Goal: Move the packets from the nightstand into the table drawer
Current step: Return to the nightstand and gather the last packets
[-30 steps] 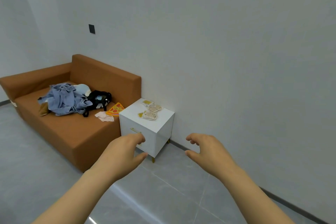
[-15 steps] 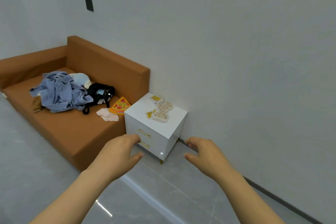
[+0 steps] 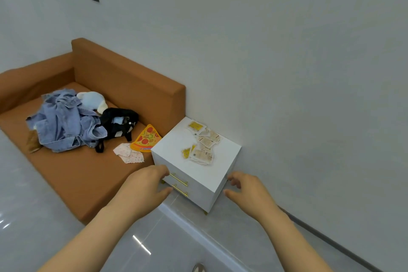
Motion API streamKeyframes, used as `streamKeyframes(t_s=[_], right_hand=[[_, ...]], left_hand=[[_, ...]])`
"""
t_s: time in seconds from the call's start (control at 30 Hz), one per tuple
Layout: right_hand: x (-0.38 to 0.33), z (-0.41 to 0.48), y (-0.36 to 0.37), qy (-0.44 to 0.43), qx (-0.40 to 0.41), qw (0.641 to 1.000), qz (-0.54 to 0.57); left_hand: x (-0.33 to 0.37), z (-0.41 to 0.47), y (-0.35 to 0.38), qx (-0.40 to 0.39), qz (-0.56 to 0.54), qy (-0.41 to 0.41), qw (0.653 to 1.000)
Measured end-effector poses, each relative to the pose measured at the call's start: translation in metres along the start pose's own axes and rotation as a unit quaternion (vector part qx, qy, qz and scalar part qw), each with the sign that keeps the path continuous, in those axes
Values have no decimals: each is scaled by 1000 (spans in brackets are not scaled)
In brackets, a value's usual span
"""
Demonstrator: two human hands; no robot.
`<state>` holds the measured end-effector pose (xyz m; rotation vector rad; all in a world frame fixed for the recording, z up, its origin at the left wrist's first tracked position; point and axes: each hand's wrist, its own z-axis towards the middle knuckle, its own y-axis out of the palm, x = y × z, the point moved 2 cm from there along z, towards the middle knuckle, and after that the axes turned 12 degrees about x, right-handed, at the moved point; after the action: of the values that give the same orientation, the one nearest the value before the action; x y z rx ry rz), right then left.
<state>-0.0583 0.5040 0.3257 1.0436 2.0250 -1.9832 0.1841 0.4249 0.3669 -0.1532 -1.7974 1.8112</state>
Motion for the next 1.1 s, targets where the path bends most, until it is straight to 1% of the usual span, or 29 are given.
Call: streamKeyframes(t_s=[0.23,0.4,0.53,0.67,0.93,1.1], right_hand=[[8,82,14,31,-25,999,3],[8,129,35,64,-38,997,10],[6,164,58,138,-31,989,44],[-1,192,85,208,-27,976,51],[-19,245,131,312,-15,947,71],[-7,281,158,364,-21,927,88]], left_hand=[[-23,71,25,-37,-3,-24,999],[-48,130,41,-65,-3,-18,998],[-81,181,60,-105,-27,-16,994],[-115,234,75,-143,-8,18,989],[-163,322,115,-231,5,85,969],[-177,350,149,-266,15,87,960]])
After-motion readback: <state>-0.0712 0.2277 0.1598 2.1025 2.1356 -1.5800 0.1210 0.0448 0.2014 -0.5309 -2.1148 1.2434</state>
